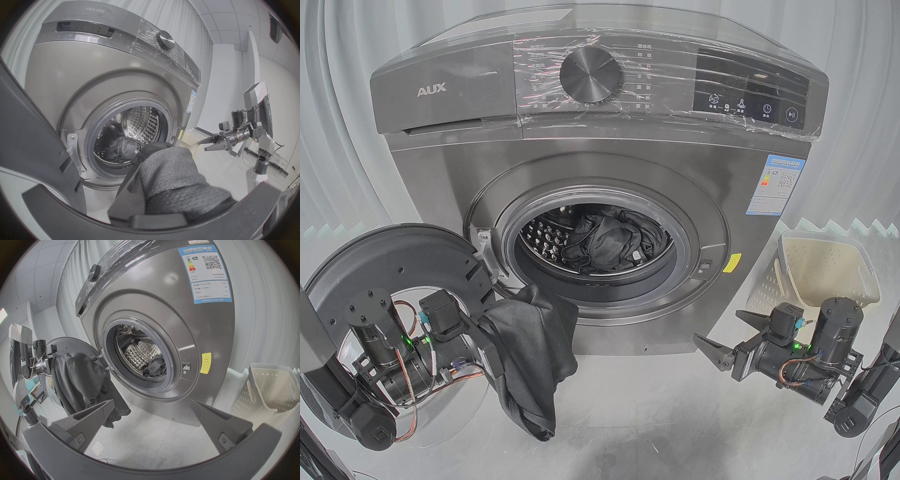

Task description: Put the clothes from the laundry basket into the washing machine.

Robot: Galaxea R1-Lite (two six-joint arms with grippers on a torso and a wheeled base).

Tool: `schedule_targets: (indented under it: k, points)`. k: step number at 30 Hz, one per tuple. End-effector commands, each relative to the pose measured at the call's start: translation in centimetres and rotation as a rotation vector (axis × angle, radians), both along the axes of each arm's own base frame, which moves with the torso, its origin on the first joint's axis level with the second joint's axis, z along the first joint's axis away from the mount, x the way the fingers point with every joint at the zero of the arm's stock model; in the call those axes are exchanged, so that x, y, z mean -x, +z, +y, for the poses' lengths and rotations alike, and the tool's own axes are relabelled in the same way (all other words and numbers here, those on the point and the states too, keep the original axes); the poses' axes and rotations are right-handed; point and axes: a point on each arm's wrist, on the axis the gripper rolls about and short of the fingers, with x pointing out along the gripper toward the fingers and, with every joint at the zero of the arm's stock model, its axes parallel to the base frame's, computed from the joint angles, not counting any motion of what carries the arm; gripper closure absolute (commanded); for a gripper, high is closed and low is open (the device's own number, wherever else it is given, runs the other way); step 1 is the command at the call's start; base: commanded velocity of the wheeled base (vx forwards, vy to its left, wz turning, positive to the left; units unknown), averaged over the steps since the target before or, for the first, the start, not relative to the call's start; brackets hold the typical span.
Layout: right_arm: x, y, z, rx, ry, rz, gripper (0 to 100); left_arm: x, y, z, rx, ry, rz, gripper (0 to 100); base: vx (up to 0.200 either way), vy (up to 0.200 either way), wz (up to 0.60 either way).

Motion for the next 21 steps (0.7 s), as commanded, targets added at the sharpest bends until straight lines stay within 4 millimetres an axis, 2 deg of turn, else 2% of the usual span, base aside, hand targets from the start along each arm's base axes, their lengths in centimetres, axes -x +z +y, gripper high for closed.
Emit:
schedule_targets:
  k: [1, 5, 11, 21]
  points:
    - [0.0, 0.0, 0.0, 0.001, 0.001, 0.001, 0, 0.0, -0.2, -0.1, -0.004, -0.006, 0.009, 100, 0.0, 0.0, 0.0]
    - [0.0, 0.0, 0.0, 0.001, 0.001, 0.001, 0, -0.1, -0.5, -0.2, -0.009, -0.007, 0.02, 100, 0.0, 0.0, 0.0]
    - [0.0, 0.0, 0.0, 0.0, 0.001, 0.0, 0, -0.1, -0.7, -0.3, -0.013, -0.01, 0.025, 100, 0.2, 0.0, 0.0]
    - [0.0, 0.0, 0.0, 0.001, 0.002, 0.002, 0, 0.3, -1.3, -0.6, -0.026, -0.027, 0.05, 100, 0.0, 0.0, 0.0]
